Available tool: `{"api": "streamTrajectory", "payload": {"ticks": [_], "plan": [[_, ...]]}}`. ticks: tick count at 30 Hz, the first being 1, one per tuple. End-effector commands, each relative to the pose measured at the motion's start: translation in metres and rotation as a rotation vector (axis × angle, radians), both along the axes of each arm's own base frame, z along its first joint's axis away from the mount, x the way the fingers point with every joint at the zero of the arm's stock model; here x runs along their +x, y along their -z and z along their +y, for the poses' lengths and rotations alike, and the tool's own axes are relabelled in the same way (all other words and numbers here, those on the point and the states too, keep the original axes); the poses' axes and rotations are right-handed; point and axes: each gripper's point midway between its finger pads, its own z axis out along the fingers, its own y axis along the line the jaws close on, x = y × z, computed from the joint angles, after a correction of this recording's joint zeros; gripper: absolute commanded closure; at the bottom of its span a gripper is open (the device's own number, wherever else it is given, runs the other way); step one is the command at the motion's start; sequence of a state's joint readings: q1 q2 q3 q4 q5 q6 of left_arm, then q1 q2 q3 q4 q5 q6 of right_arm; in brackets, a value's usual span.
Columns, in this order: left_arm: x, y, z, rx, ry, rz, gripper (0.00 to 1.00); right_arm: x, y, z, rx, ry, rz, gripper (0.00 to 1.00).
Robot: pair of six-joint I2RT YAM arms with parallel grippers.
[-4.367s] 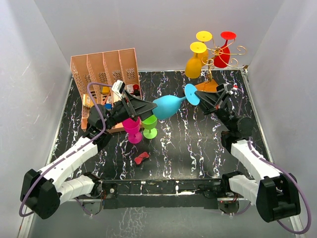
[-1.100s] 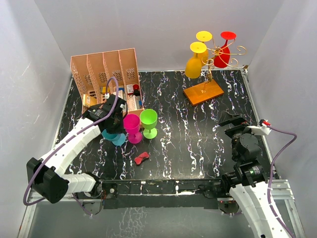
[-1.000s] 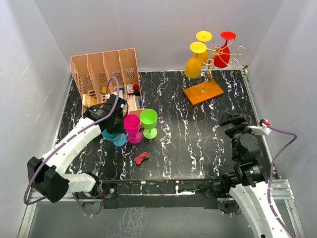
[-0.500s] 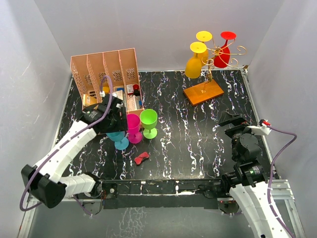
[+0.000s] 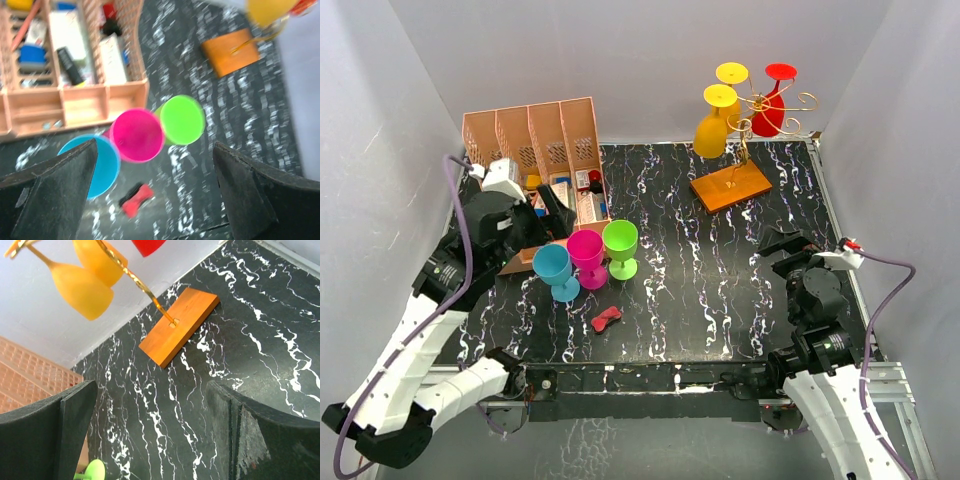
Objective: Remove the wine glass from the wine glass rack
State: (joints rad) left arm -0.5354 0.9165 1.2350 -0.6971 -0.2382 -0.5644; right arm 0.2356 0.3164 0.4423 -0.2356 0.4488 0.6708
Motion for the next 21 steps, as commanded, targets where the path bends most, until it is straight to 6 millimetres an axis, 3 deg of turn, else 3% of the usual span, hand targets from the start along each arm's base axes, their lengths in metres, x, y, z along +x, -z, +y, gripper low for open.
{"api": "streamTrajectory", "payload": {"ticks": [1,6,11,13,18,21], "plan": [[0.022,-0.067,-0.029,-0.176,0.082,-0.259,0.03,-0.003,-0.016,0.015,-0.045,-0.101,-0.003,0.01],[0.041,-0.107,-0.059,-0.296,0.168,-0.414,0.03,-0.014,-0.008,0.028,0.028,-0.166,0.048,0.01],[0.057,-0.12,-0.076,-0.289,0.224,-0.478,0.03,-0.022,-0.006,0.038,0.088,-0.218,0.074,0.01],[0.06,-0.115,-0.077,-0.252,0.24,-0.496,0.03,-0.023,-0.013,0.039,0.082,-0.228,0.067,0.01],[0.059,-0.073,-0.071,-0.143,0.26,-0.487,0.03,-0.017,-0.039,0.042,0.045,-0.242,0.057,0.01],[0.052,-0.062,-0.067,-0.108,0.281,-0.528,0.03,-0.008,-0.059,0.047,0.001,-0.274,0.063,0.01]]}}
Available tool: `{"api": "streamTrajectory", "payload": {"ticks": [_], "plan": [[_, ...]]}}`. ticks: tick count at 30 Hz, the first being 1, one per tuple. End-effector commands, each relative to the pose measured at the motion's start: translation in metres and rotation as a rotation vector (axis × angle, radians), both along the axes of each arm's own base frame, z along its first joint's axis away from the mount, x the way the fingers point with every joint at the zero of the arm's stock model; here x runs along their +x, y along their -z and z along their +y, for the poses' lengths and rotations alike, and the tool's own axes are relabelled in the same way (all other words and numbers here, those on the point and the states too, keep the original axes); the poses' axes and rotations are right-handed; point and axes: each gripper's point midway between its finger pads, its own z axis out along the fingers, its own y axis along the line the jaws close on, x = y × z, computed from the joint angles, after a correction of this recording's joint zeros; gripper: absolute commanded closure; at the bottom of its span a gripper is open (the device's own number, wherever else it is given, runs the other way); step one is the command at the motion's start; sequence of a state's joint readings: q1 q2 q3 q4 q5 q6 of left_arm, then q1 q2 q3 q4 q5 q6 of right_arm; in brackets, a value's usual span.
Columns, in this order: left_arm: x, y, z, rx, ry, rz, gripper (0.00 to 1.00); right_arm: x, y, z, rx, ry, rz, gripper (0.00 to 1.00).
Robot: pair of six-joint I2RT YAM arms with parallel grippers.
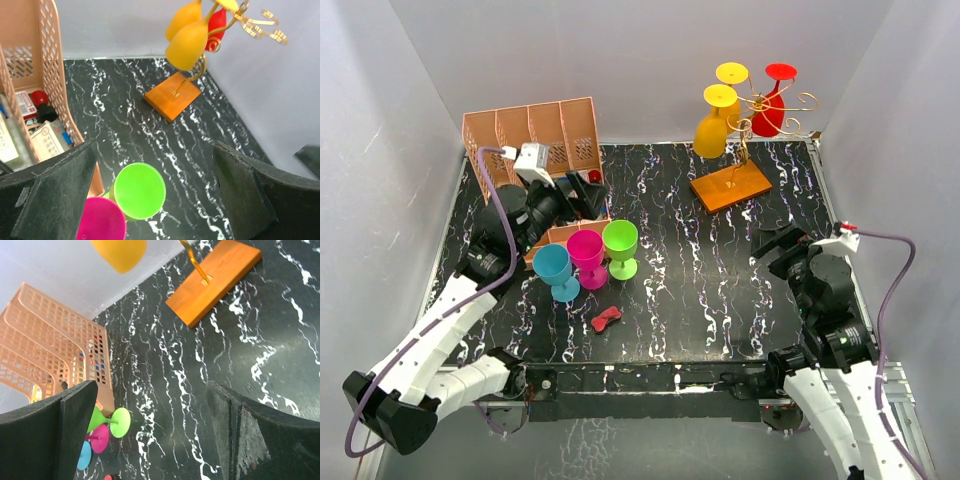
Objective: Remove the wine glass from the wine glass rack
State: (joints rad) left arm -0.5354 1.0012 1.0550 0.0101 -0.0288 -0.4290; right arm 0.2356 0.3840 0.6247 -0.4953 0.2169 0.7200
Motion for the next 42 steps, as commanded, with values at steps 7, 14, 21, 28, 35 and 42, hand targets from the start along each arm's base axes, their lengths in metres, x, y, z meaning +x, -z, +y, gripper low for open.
{"api": "streamTrajectory", "payload": {"ticks": [7,14,21,28,35,42], "plan": [[-0.029,-0.011,0.017,0.072,0.047,-0.222,0.03,0.041,-0.106,0.02,-0.108,-0.1,-0.088,0.01],[-0.028,-0.012,0.037,0.094,-0.045,-0.24,0.03,0.094,-0.134,0.022,-0.195,-0.073,-0.041,0.01],[-0.026,-0.005,0.034,0.097,-0.039,-0.228,0.03,0.138,-0.19,0.03,-0.198,-0.056,-0.124,0.01],[-0.021,0.003,0.029,0.111,-0.024,-0.208,0.03,0.181,-0.213,0.036,-0.229,-0.041,-0.142,0.02],[-0.021,0.006,0.025,0.111,-0.007,-0.2,0.03,0.227,-0.219,0.038,-0.311,-0.018,-0.145,0.08],[-0.019,0.007,0.027,0.123,-0.021,-0.199,0.03,0.265,-0.206,0.037,-0.396,-0.002,-0.123,0.15]]}}
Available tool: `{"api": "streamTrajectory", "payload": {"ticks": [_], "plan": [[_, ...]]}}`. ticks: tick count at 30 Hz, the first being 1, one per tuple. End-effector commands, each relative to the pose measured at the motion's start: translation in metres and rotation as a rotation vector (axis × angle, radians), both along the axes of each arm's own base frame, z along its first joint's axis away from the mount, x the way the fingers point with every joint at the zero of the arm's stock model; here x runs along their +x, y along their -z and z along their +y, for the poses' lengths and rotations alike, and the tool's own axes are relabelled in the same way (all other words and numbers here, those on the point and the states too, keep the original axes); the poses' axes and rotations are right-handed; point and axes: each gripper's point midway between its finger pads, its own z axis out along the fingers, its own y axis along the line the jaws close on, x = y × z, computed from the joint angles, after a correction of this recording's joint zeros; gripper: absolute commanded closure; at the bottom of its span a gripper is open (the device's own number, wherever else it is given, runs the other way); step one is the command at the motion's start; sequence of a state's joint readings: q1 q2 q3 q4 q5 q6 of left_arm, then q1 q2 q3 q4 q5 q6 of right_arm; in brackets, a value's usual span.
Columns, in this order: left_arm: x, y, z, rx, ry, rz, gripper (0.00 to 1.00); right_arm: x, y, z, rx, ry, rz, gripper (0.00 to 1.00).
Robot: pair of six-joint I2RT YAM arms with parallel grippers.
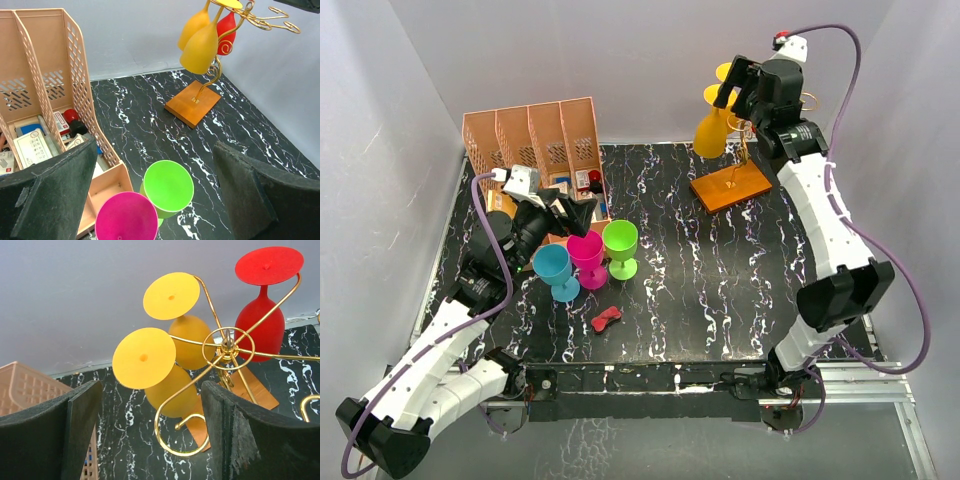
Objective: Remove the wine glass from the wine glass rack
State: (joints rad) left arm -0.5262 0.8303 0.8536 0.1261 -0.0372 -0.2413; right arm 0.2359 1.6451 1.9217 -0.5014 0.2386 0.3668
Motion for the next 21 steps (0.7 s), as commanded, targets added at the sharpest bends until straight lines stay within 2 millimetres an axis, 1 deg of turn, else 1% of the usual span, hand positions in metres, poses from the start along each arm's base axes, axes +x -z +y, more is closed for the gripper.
{"api": "streamTrajectory", "payload": {"ticks": [1,5,7,8,10,17,21], "plan": [[0.001,-0.01,0.002,0.0,-0.004,-0.037,0.03,0.015,-0.03,-0.007,-0.054,0.023,-0.093,0.16],[0.0,-0.009,0.0,0.0,0.005,-0.038,0.03,0.028,-0.02,-0.003,-0.064,-0.022,-0.077,0.21],[0.002,-0.008,0.0,0.003,0.003,-0.033,0.03,0.039,-0.007,0.003,-0.064,-0.06,-0.053,0.25],[0.002,-0.008,-0.001,0.004,0.005,-0.031,0.03,0.042,-0.004,0.005,-0.063,-0.075,-0.049,0.28],[0.001,-0.008,-0.002,0.003,0.013,-0.03,0.03,0.046,-0.001,0.007,-0.059,-0.086,-0.045,0.31],[0.003,-0.005,-0.003,0.008,0.014,-0.023,0.03,0.058,0.007,0.005,-0.039,-0.093,-0.029,0.37],[0.004,-0.004,-0.002,0.012,0.006,-0.018,0.03,0.063,0.011,0.01,-0.007,-0.125,-0.02,0.41]]}}
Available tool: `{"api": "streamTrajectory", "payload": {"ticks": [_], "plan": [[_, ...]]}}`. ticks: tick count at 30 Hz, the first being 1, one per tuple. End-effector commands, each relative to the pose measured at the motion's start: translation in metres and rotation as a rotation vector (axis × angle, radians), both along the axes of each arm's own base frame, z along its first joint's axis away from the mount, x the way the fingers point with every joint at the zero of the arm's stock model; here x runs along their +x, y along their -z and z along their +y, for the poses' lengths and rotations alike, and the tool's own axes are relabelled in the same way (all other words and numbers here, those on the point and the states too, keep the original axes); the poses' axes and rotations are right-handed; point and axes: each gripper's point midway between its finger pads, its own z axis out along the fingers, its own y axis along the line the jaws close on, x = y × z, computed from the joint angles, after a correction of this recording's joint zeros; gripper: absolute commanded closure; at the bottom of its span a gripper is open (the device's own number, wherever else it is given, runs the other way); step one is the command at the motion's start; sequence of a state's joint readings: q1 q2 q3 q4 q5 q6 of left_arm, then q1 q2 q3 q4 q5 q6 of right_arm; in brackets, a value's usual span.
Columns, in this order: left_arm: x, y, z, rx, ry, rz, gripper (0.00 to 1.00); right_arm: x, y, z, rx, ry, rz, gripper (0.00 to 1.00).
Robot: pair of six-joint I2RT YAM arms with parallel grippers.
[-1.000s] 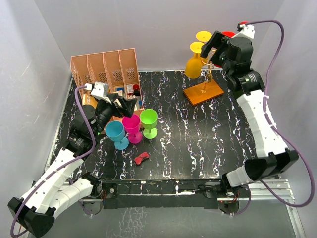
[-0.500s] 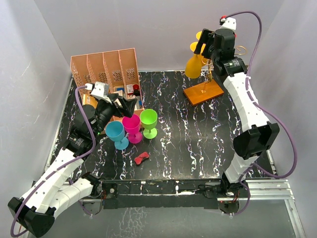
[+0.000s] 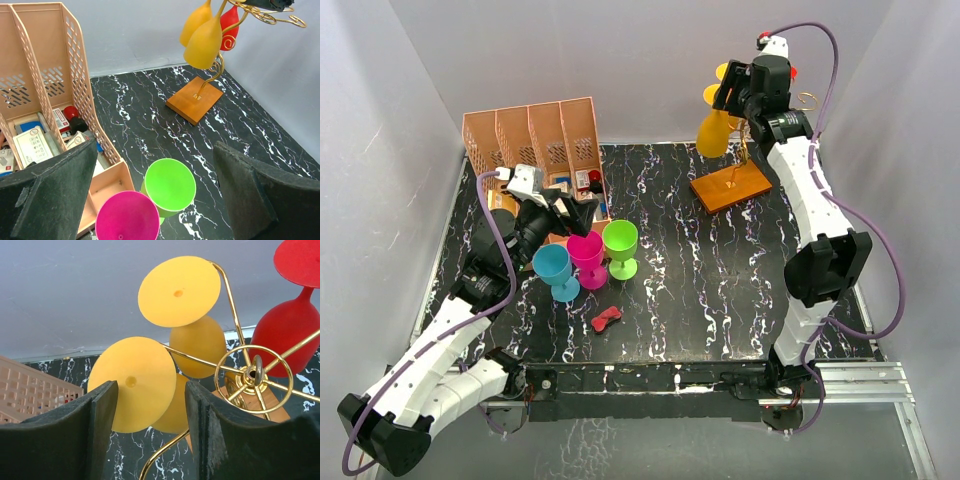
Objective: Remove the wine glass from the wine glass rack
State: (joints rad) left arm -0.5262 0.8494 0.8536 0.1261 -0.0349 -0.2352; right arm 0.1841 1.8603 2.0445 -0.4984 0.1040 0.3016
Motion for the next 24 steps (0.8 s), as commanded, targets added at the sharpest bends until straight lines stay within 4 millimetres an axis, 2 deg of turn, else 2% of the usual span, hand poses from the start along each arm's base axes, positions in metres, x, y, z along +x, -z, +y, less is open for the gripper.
{"api": "streamTrajectory", "payload": {"ticks": [1,10,20,24], "plan": [[0.0,-0.011,0.0,-0.004,0.005,-0.032,0.03,0.005,-0.042,0.005,0.059,-0.036,-0.106,0.42],[0.0,-0.011,0.001,-0.005,0.003,-0.03,0.03,0.008,-0.031,0.004,0.094,-0.025,-0.081,0.46],[0.001,-0.01,0.001,-0.006,-0.001,-0.026,0.03,0.012,-0.018,0.01,0.178,-0.037,-0.047,0.44],[0.001,-0.01,-0.001,-0.006,0.007,-0.026,0.03,0.012,-0.02,0.016,0.205,-0.058,-0.049,0.5]]}}
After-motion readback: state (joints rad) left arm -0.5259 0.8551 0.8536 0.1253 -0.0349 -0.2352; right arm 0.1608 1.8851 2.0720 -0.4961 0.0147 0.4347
